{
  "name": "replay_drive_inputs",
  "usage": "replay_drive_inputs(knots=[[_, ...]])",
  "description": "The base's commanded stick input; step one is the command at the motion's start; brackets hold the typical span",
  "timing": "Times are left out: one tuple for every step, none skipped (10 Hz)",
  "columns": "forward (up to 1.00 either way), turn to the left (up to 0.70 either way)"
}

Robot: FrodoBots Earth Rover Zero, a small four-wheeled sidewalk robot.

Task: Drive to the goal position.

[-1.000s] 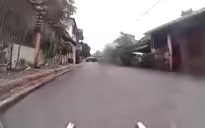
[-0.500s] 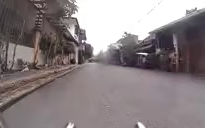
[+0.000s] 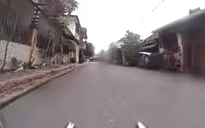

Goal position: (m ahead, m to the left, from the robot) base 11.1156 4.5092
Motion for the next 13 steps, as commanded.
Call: replay_drive_inputs(knots=[[0.7,0.0],[0.7,0.0],[0.7,0.0],[0.7,0.0],[0.7,0.0],[0.7,0.0],[0.7,0.0],[0.7,0.0],[0.7,0.01],[0.7,0.07],[0.7,0.12],[0.7,0.14],[0.7,0.14]])
